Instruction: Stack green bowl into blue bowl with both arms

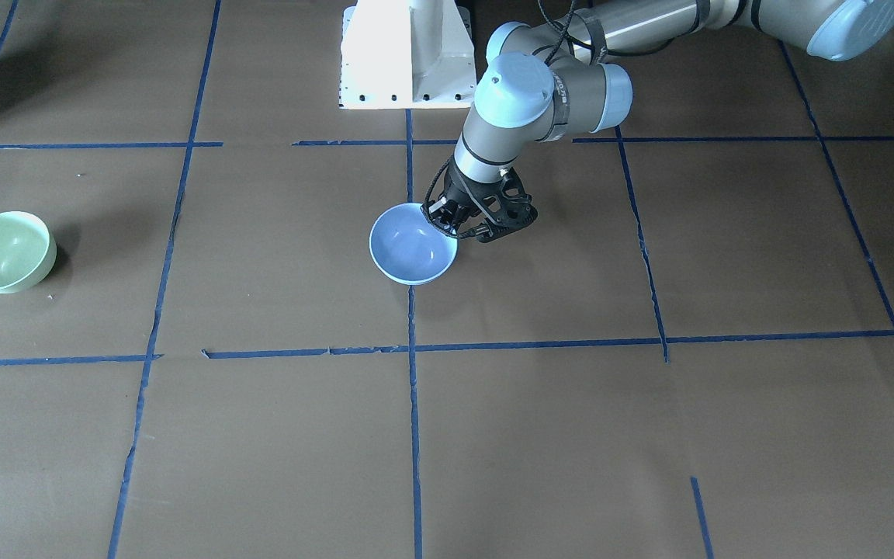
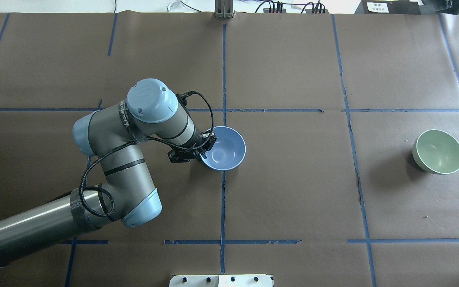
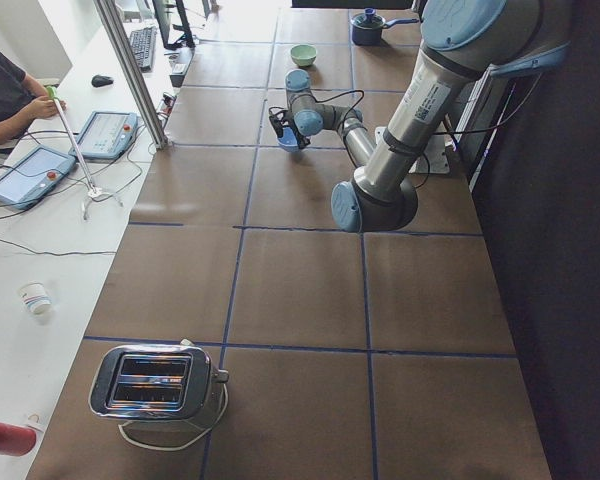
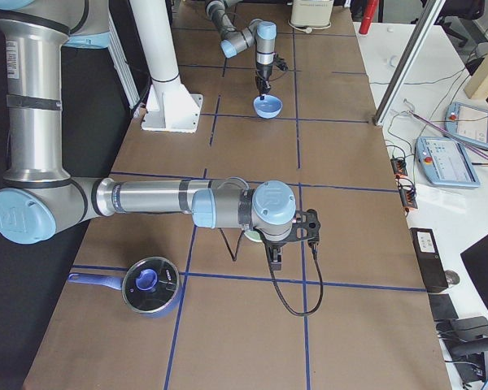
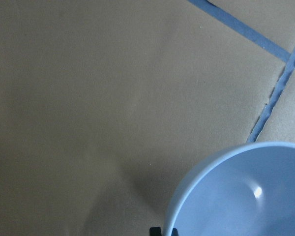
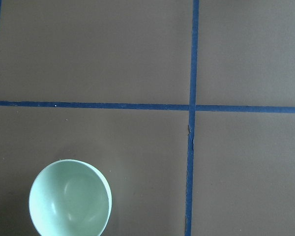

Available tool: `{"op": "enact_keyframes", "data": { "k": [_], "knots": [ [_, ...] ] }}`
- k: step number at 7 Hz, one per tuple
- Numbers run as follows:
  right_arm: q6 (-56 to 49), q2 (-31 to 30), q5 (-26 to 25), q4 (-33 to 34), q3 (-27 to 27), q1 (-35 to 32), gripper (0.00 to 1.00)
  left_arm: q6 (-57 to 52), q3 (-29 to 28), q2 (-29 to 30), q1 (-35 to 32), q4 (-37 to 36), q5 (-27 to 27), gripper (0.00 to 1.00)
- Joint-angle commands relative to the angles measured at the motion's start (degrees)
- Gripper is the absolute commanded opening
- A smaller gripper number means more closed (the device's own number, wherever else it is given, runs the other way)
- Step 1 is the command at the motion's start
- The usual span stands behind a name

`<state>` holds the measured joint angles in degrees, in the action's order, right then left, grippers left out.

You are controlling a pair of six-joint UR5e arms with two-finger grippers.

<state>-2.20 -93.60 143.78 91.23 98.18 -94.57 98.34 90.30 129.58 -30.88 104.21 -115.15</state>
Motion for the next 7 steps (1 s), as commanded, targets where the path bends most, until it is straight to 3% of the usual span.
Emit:
{"op": "enact_keyframes", "data": {
  "k": [1,2,4,6,7],
  "knots": [
    [0.00,0.09,0.01,0.00,0.08,0.26,1.00,0.01,2.84,-0.55,-0.23,0.47,0.27,1.00],
    [1.22,0.09,-0.17,-0.17,0.09,1.66,1.00,-0.07,7.30,-2.38,-3.19,-2.14,-0.16,1.00],
    [16.61,-0.44,-3.39,-13.36,-0.35,8.58,1.00,-5.48,20.73,-4.59,-8.12,-19.31,-0.52,1.00],
    [25.55,-0.62,-8.15,-21.59,-1.66,17.10,1.00,-15.04,24.57,-10.11,-12.16,-22.29,-0.25,1.00],
    [26.10,-0.79,-8.51,-23.10,-2.11,17.58,1.00,-20.67,27.19,-14.57,-13.40,-22.47,-0.51,1.00]
  ]
}}
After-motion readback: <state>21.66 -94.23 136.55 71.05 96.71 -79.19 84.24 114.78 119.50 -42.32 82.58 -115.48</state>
